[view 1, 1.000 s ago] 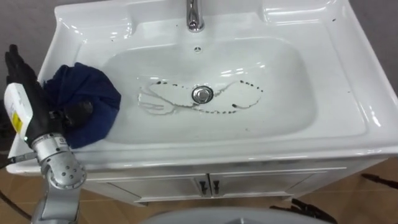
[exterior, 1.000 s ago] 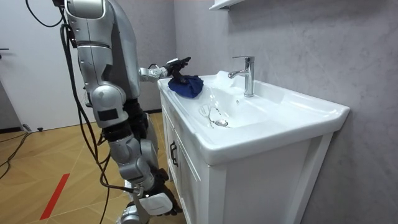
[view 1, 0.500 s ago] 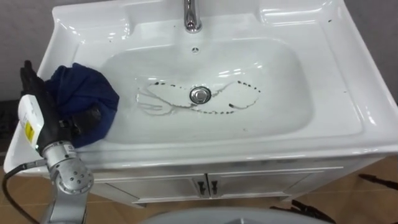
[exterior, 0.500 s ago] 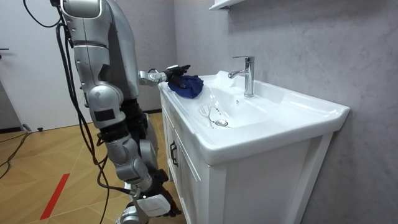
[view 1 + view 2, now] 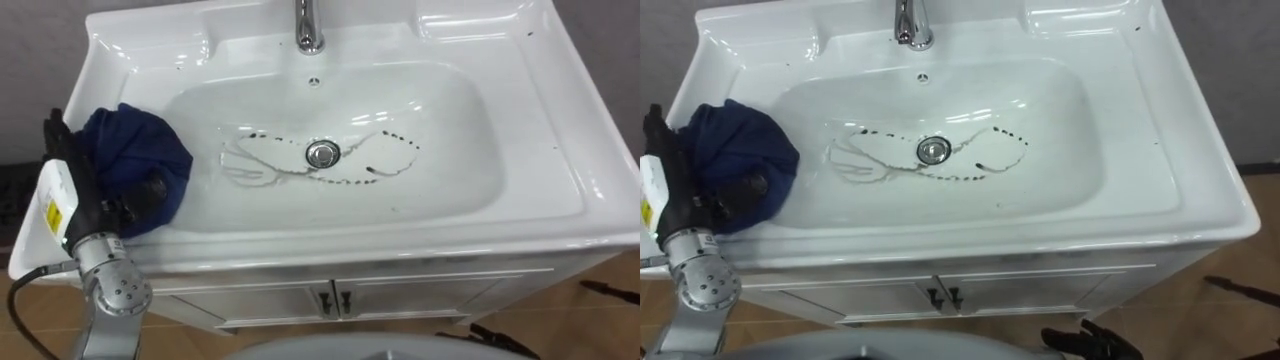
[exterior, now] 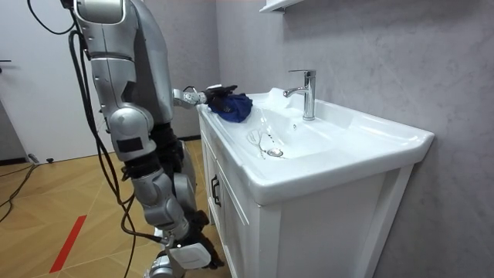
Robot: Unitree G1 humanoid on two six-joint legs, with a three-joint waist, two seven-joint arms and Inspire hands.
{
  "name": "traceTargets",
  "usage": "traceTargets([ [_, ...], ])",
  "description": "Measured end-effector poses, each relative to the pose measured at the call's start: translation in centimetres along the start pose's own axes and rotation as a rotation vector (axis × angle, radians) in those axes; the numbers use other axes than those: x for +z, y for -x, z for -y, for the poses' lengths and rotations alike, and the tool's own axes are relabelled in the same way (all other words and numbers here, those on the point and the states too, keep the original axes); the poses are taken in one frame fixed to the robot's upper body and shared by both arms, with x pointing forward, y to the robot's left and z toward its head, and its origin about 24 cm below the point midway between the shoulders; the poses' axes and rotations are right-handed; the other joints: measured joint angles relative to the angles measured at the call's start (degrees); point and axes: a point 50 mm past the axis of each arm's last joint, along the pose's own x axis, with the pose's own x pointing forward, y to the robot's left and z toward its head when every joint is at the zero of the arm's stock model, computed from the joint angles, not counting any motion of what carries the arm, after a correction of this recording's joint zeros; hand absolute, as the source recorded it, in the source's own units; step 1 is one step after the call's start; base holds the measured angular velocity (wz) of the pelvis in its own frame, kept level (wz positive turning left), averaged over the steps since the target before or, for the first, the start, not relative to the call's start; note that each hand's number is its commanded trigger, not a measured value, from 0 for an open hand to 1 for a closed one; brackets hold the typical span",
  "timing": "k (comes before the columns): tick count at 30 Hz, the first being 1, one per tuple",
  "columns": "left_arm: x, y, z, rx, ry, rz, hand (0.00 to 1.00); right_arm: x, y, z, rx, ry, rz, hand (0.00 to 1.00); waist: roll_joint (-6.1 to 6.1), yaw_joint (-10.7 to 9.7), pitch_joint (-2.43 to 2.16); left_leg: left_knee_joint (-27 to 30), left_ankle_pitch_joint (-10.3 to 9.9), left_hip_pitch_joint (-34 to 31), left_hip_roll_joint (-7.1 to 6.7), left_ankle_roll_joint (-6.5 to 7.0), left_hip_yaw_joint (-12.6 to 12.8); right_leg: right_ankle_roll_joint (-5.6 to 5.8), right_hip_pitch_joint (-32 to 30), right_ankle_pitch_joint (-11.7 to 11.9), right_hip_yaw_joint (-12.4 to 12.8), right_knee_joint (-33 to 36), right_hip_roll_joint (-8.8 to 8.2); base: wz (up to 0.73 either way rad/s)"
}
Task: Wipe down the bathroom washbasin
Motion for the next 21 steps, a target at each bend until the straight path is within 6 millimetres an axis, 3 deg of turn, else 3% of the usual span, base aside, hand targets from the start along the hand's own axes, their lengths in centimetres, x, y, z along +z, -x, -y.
traceTargets([
  [4, -0.8, 0.2, 1.0, -0.053, -0.027, -0.031, 0.0, -0.3, 0.1, 0.2, -0.011, -0.031, -0.007, 0.0, 0.56, 0.0, -0.11, -0.1, 0.0, 0.4, 0.01, 0.0, 0.2, 0.0, 0.2, 0.0, 0.0, 0.1, 0.01, 0.0],
  [9, -1.1, 0.2, 1.2, -0.075, -0.036, -0.043, 0.0, -0.2, 0.1, 0.3, -0.02, -0.039, -0.026, 0.0, 0.4, 0.0, -0.16, -0.3, 0.0, 0.9, 0.04, -0.01, 0.3, 0.02, 0.6, 0.0, 0.1, 0.0, 0.01, 0.0],
  [10, -1.1, 0.2, 1.2, -0.076, -0.037, -0.045, 0.31, -0.2, 0.1, 0.3, -0.024, -0.042, -0.028, 0.0, 0.35, 0.0, -0.21, -0.2, 0.0, 0.9, 0.04, -0.02, 0.3, 0.03, 0.6, 0.0, 0.1, 0.0, 0.01, 0.0],
  [11, -1.1, 0.2, 1.3, -0.078, -0.038, -0.046, 0.52, -0.2, 0.1, 0.3, -0.028, -0.043, -0.028, 0.0, 0.34, 0.0, -0.21, -0.2, 0.0, 0.9, 0.04, -0.03, 0.3, 0.03, 0.6, 0.0, 0.1, 0.0, 0.01, 0.0],
  [12, -1.1, 0.2, 1.3, -0.079, -0.038, -0.047, 0.58, -0.2, 0.1, 0.3, -0.029, -0.043, -0.028, 0.0, 0.34, 0.0, -0.21, -0.2, 0.0, 0.9, 0.04, -0.03, 0.3, 0.03, 0.6, 0.0, 0.1, 0.0, 0.01, 0.0],
  [13, -1.1, 0.2, 1.3, -0.08, -0.039, -0.047, 1.0, -0.1, 0.0, 0.3, -0.029, -0.043, -0.029, 0.0, 0.34, 0.0, -0.21, -0.2, 0.0, 0.9, 0.04, -0.04, 0.3, 0.03, 0.6, 0.0, 0.1, 0.0, 0.01, 0.0],
  [21, -1.1, -0.6, 0.5, -0.042, -0.051, -0.043, 1.0, -0.2, 0.0, 0.3, -0.035, -0.047, -0.057, 0.0, 0.18, 0.1, -0.31, 0.1, 0.1, 1.2, 0.04, -0.04, 0.4, 0.0, 1.0, -0.1, 0.3, 0.0, 0.0, 0.0],
])
